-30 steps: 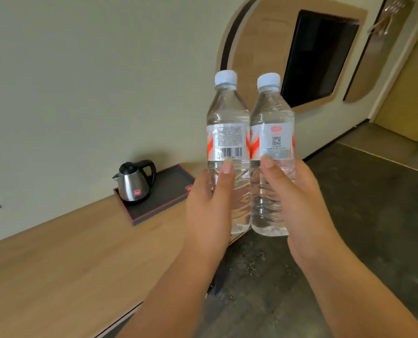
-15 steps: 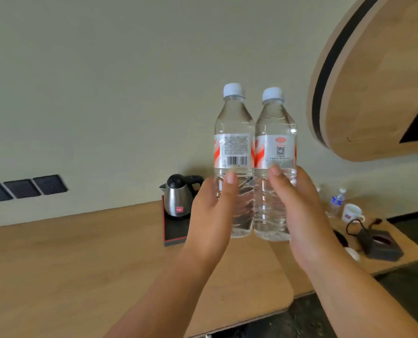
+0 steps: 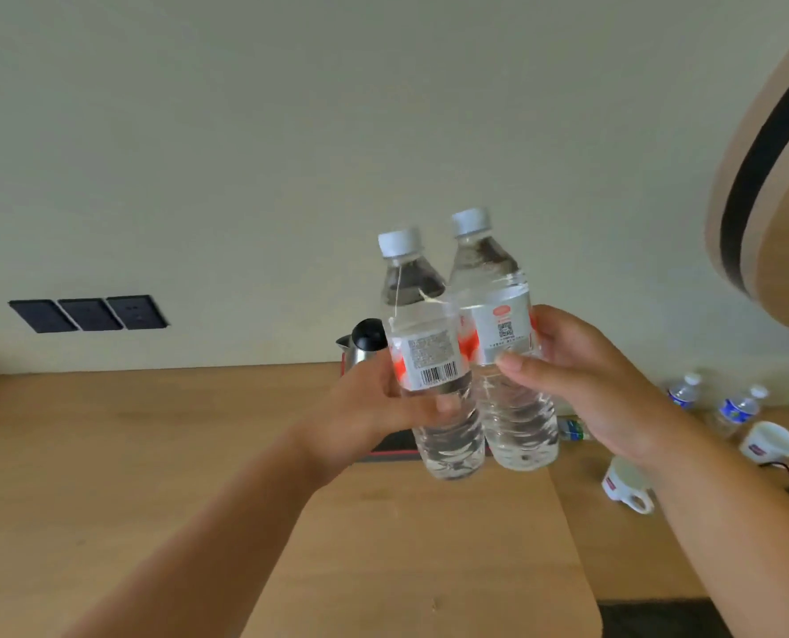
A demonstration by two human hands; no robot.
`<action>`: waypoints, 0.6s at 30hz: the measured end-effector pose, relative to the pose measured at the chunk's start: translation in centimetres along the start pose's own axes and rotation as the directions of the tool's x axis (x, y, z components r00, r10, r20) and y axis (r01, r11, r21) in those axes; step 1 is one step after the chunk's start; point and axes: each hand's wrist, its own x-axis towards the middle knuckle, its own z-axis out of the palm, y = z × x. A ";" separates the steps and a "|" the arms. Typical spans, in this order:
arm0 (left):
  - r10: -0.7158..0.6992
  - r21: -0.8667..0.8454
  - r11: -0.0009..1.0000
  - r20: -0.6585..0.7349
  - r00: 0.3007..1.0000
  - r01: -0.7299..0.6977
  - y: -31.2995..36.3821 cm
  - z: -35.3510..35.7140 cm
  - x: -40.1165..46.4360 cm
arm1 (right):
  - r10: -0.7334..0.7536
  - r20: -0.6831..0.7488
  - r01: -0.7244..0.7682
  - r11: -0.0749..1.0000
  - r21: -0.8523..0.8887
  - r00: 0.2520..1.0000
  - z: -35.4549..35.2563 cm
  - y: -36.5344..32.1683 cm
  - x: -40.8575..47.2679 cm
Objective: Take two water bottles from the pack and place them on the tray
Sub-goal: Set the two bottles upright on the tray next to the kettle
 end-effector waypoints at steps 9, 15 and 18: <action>-0.148 0.401 0.912 0.130 0.980 0.085 -8.7 -3.6 3.8 | 0.268 0.163 -0.244 0.958 -0.150 0.950 1.0 7.6 3.0; -0.285 0.471 0.854 0.071 0.956 0.220 -15.0 -2.7 4.9 | 0.397 0.154 -0.331 0.883 -0.333 0.905 2.0 13.2 4.3; -0.325 0.387 0.877 0.040 0.945 0.285 -17.3 -2.2 5.6 | 0.416 0.140 -0.321 0.840 -0.438 0.898 2.4 15.9 4.4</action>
